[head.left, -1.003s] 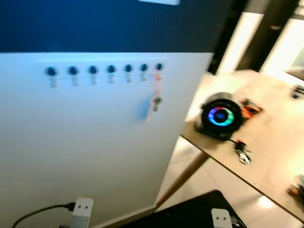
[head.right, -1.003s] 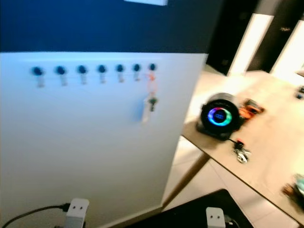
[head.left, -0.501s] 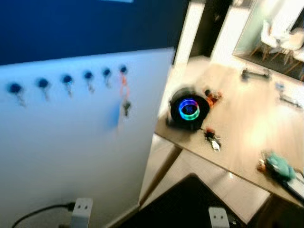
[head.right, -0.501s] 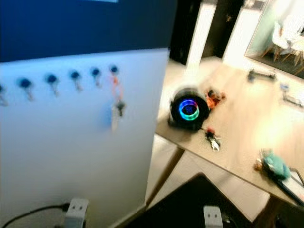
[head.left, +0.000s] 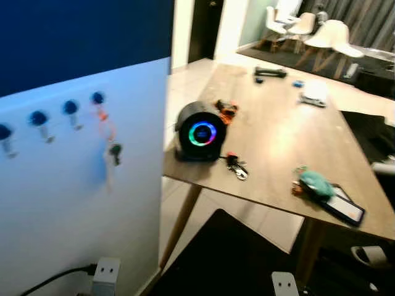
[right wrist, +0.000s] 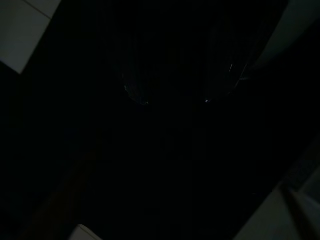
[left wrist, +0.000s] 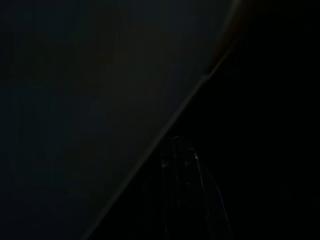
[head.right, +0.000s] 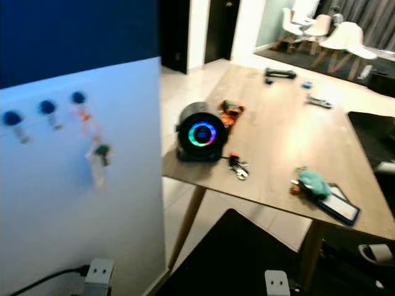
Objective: Hang keys on a hook
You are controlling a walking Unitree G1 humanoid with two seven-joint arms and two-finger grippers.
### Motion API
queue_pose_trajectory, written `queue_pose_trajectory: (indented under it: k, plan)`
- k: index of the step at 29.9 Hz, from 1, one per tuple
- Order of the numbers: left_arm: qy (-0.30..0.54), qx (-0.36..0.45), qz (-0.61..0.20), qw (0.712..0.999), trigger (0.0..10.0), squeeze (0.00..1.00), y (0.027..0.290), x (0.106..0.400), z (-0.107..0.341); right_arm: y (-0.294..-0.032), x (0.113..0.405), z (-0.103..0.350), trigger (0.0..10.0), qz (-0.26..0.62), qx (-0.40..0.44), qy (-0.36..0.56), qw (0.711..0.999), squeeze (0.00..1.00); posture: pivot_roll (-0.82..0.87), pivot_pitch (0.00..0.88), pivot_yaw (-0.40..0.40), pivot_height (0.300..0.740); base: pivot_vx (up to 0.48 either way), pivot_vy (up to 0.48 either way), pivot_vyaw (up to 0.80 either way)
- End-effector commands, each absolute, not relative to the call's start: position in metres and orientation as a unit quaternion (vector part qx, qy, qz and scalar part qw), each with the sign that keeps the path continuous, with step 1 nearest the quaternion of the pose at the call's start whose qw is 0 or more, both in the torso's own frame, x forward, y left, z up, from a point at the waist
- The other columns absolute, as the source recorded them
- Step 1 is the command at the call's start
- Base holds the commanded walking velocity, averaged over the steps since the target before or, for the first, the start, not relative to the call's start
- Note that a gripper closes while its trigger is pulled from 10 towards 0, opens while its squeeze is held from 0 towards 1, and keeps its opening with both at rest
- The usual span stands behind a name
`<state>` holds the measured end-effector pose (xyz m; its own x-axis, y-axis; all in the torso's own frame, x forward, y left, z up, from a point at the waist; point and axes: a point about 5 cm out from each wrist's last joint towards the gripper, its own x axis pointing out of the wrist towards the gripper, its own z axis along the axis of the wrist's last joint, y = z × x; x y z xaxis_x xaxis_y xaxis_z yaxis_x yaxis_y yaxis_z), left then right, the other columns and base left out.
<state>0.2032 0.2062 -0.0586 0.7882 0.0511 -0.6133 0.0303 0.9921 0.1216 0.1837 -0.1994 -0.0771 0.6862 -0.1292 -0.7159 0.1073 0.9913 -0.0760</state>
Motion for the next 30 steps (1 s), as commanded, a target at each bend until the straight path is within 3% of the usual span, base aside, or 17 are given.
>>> queue_pose_trajectory:
  k: [1,28,30]
  plan:
    - [0.327,0.054,0.002,0.943,10.0,0.0,0.2023,0.2006,-0.0607,-0.2026,0.1814,-0.0781,10.0,-0.063,-0.021,0.397,0.915,0.0,0.1,0.058,-0.07,0.74,0.0,0.0,-0.8]
    - [0.317,0.047,0.005,0.947,10.0,0.0,0.2,0.2024,-0.0594,-0.2044,0.1861,-0.0754,10.0,-0.052,-0.03,0.391,0.918,0.0,0.09,0.035,-0.078,0.74,0.0,0.0,-0.8]
    - [0.314,0.043,0.005,0.948,10.0,0.0,0.1999,0.2028,-0.0589,-0.2027,0.1866,-0.0751,10.0,-0.045,-0.032,0.387,0.92,0.0,0.09,0.035,-0.078,0.74,0.0,0.0,0.0]
